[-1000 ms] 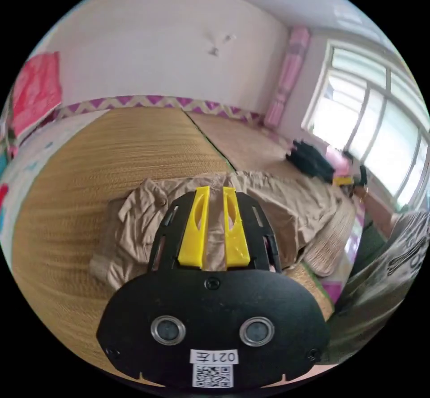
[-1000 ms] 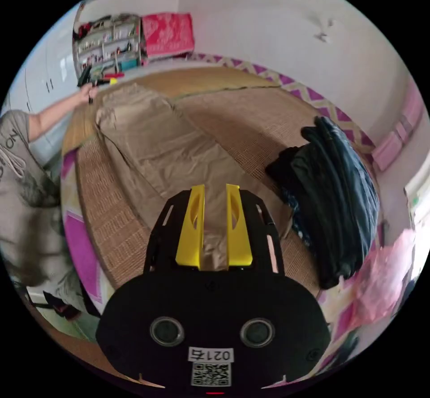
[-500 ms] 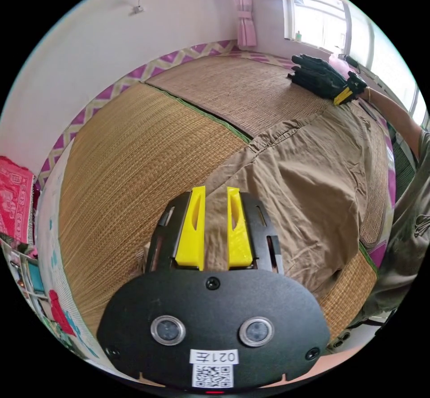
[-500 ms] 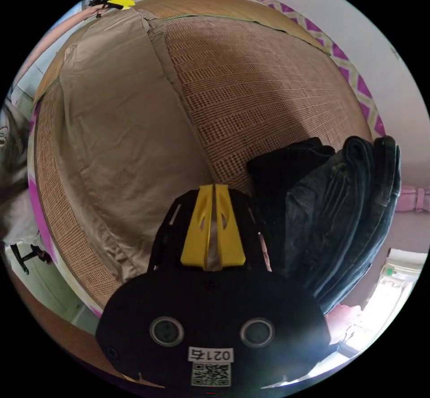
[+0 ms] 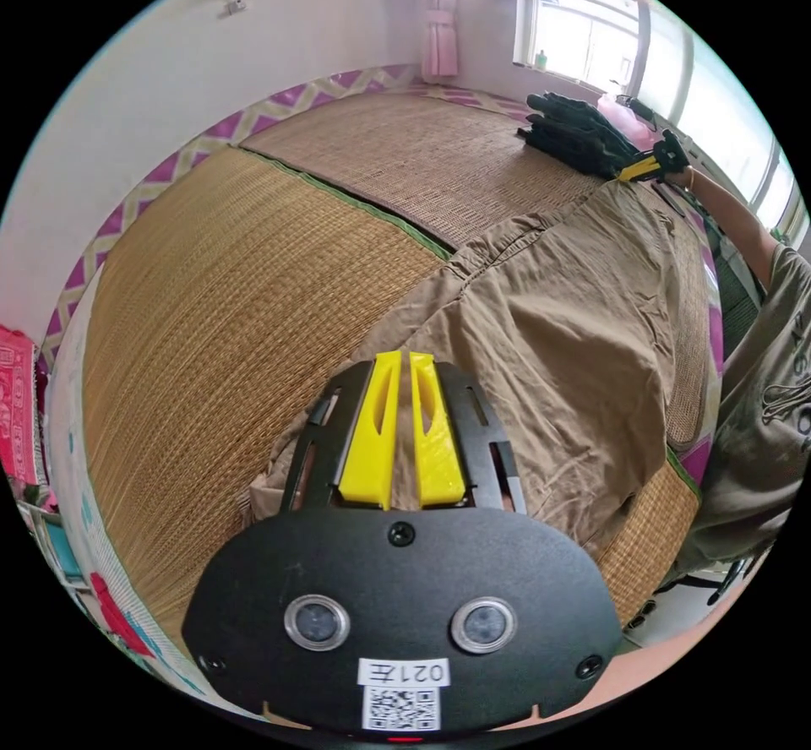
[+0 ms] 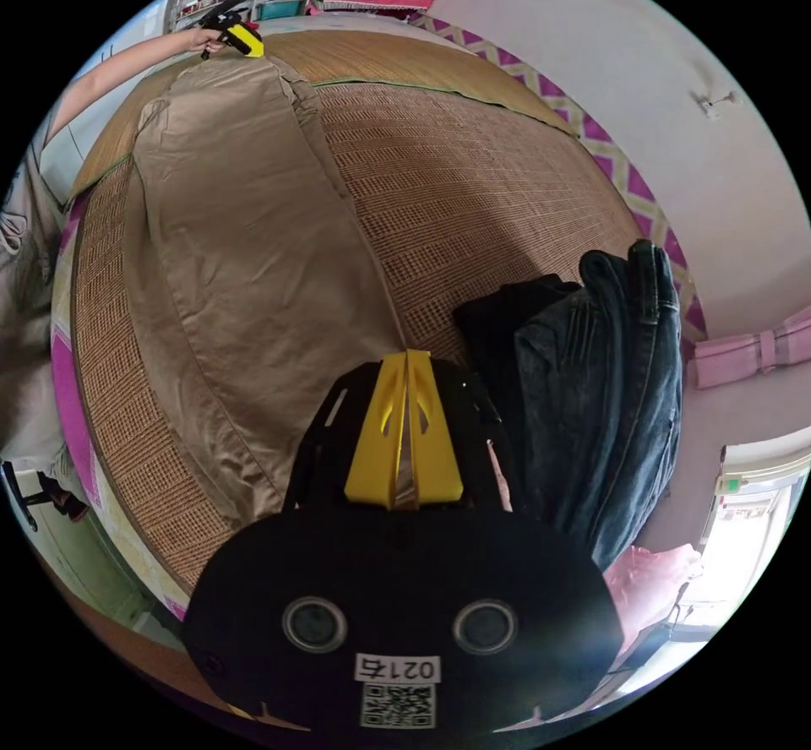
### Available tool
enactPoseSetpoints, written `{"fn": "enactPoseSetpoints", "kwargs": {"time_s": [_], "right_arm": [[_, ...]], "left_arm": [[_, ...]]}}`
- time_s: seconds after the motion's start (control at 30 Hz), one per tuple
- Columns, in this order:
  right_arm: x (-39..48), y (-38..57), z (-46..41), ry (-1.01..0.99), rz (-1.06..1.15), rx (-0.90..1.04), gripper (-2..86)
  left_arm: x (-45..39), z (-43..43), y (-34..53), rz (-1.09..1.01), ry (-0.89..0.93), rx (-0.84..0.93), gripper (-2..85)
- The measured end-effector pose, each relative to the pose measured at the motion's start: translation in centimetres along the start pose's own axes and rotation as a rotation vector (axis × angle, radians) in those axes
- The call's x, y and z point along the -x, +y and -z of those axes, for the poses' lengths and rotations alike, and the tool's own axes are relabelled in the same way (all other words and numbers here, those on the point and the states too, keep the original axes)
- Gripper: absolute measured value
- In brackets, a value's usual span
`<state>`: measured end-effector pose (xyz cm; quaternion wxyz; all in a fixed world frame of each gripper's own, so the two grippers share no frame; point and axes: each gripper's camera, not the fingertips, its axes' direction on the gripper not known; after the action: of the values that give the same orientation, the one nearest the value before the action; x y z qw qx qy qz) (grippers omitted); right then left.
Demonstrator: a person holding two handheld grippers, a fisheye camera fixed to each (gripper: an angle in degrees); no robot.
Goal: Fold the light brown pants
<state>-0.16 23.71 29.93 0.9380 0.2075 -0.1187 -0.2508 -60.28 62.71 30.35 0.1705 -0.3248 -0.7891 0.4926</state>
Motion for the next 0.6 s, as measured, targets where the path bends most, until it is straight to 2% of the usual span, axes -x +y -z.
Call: {"fn": "enactPoseSetpoints", "kwargs": {"time_s": [0.17, 0.4, 0.5, 0.6], "right_arm": [[-1.2, 0.4, 1.5, -0.004, -0.015, -0.006, -0.9], [-3.2, 1.5, 4.9, 0.015, -0.045, -0.035, -0.9], [-4.0, 1.9, 6.0, 0.013, -0.047, -0.033, -0.9], [-4.8, 2.2, 7.2, 0.013, -0.046, -0.026, -0.9]], "left_arm": [[0.9, -2.4, -2.1, -0.027, 0.016, 0.085, 6.6], [2.5, -1.9, -3.0, -0.022, 0.01, 0.068, -0.1], [3.2, -0.7, -3.0, -0.027, -0.002, 0.033, 0.7], [3.6, -1.2, -3.4, -0.06, 0.021, 0.106, 4.7]]}}
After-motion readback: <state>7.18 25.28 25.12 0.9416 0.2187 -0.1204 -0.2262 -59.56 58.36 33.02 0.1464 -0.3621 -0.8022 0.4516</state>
